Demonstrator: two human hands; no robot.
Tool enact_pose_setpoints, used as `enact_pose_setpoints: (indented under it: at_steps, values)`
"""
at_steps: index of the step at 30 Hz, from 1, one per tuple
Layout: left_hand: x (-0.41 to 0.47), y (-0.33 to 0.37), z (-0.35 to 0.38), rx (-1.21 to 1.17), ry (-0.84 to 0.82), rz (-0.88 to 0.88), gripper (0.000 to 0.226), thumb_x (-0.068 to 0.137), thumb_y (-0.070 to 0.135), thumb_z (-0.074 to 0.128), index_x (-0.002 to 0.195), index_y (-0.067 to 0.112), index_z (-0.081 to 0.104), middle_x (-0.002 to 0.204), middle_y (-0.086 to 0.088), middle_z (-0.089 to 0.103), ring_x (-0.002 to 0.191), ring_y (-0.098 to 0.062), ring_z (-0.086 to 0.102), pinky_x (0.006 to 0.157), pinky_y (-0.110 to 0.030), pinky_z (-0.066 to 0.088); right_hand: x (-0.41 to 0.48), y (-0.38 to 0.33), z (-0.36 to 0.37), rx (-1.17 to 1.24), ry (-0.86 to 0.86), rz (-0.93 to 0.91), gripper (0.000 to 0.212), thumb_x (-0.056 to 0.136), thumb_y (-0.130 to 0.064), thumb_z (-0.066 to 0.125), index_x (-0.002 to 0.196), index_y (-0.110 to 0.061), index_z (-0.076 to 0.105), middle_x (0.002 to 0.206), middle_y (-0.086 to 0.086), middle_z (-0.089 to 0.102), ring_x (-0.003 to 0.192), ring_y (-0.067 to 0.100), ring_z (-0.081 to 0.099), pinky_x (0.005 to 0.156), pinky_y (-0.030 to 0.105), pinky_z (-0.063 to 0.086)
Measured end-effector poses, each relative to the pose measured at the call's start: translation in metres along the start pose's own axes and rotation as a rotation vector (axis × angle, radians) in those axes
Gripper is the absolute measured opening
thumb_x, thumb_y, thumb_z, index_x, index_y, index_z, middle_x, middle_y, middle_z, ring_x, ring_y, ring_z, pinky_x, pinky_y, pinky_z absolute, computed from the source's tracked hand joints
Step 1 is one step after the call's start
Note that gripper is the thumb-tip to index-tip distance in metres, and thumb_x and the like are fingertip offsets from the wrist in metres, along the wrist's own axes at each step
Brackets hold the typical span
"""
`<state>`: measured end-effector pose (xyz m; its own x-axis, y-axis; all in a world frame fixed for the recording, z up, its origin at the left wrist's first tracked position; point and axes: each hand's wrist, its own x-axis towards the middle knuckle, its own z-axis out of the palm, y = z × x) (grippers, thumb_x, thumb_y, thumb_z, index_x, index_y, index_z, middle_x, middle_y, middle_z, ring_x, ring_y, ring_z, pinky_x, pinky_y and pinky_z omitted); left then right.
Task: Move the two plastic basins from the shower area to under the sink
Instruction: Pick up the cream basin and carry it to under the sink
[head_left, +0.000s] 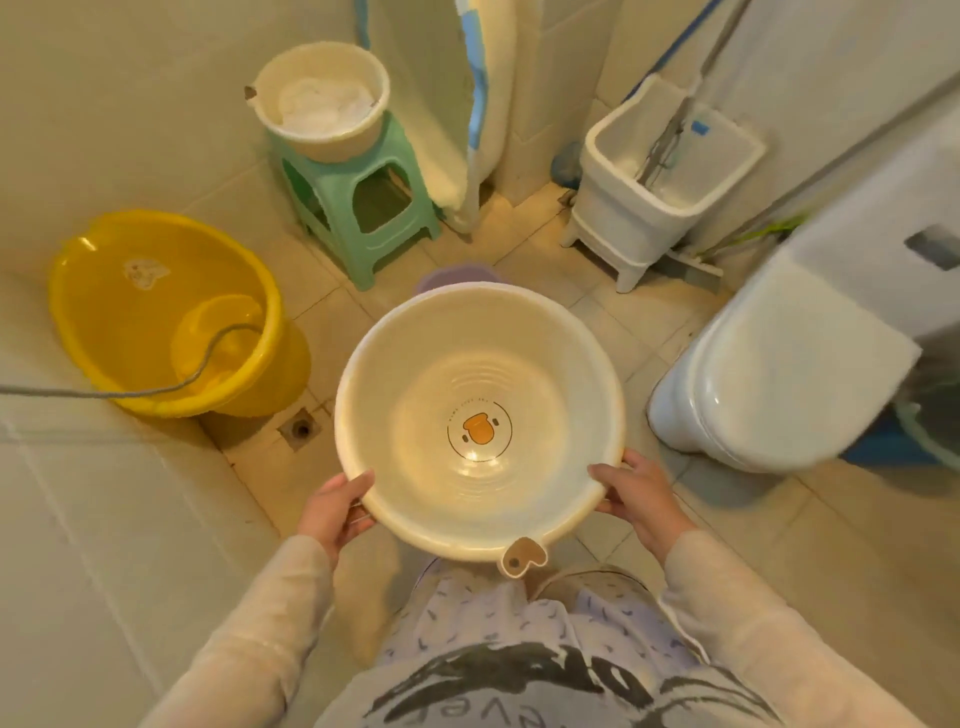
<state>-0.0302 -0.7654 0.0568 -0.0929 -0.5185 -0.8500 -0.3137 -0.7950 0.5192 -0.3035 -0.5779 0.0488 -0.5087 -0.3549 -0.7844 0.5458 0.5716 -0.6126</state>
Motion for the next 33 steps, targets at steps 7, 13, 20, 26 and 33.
enact_pose_setpoints:
  at_steps: [7, 13, 20, 26, 33]
  values:
    - [0.000, 0.027, 0.060, 0.488, -0.216, 0.182, 0.026, 0.086, 0.016, 0.059, 0.110, 0.008, 0.062, 0.104, -0.012, 0.066, 0.094, -0.028, 0.062, 0.089, -0.036, 0.050, -0.058, 0.098, -0.032, 0.464, 0.259, 0.118, 0.020, 0.084, 0.000, 0.060, 0.101, -0.009, 0.059, 0.081, 0.009, 0.070, 0.062, 0.020, 0.068, 0.043, 0.021, 0.052]
    - [-0.032, -0.001, 0.147, 0.828, -0.482, 0.259, 0.007, 0.086, 0.011, 0.058, 0.079, 0.014, 0.060, 0.081, -0.008, 0.062, 0.081, -0.025, 0.058, 0.094, -0.041, 0.048, -0.129, 0.187, -0.062, 0.831, 0.490, 0.183, 0.017, 0.085, 0.003, 0.058, 0.087, -0.014, 0.059, 0.068, 0.003, 0.071, 0.049, 0.010, 0.068, 0.041, 0.020, 0.052]
    - [-0.100, -0.073, 0.233, 1.069, -0.740, 0.379, 0.006, 0.083, 0.007, 0.058, 0.078, 0.007, 0.061, 0.069, -0.008, 0.058, 0.066, -0.022, 0.056, 0.058, -0.025, 0.053, -0.213, 0.277, -0.089, 1.154, 0.743, 0.112, 0.020, 0.083, -0.002, 0.062, 0.101, -0.012, 0.063, 0.090, 0.007, 0.070, 0.082, 0.021, 0.065, 0.052, 0.026, 0.055]
    - [-0.163, -0.164, 0.300, 1.241, -0.926, 0.339, 0.007, 0.085, 0.008, 0.058, 0.087, 0.004, 0.063, 0.074, -0.011, 0.062, 0.067, -0.026, 0.059, 0.058, -0.029, 0.054, -0.272, 0.346, -0.120, 1.331, 0.939, 0.073, 0.022, 0.083, -0.002, 0.062, 0.102, -0.014, 0.063, 0.092, 0.006, 0.070, 0.081, 0.021, 0.065, 0.054, 0.025, 0.055]
    - [-0.217, -0.276, 0.362, 1.428, -0.989, 0.253, 0.007, 0.086, 0.008, 0.057, 0.081, 0.006, 0.062, 0.076, -0.010, 0.062, 0.066, -0.021, 0.059, 0.052, -0.021, 0.055, -0.320, 0.421, -0.191, 1.437, 1.047, 0.121, 0.031, 0.084, 0.000, 0.059, 0.115, -0.005, 0.059, 0.103, 0.016, 0.065, 0.094, 0.031, 0.062, 0.068, 0.033, 0.054]
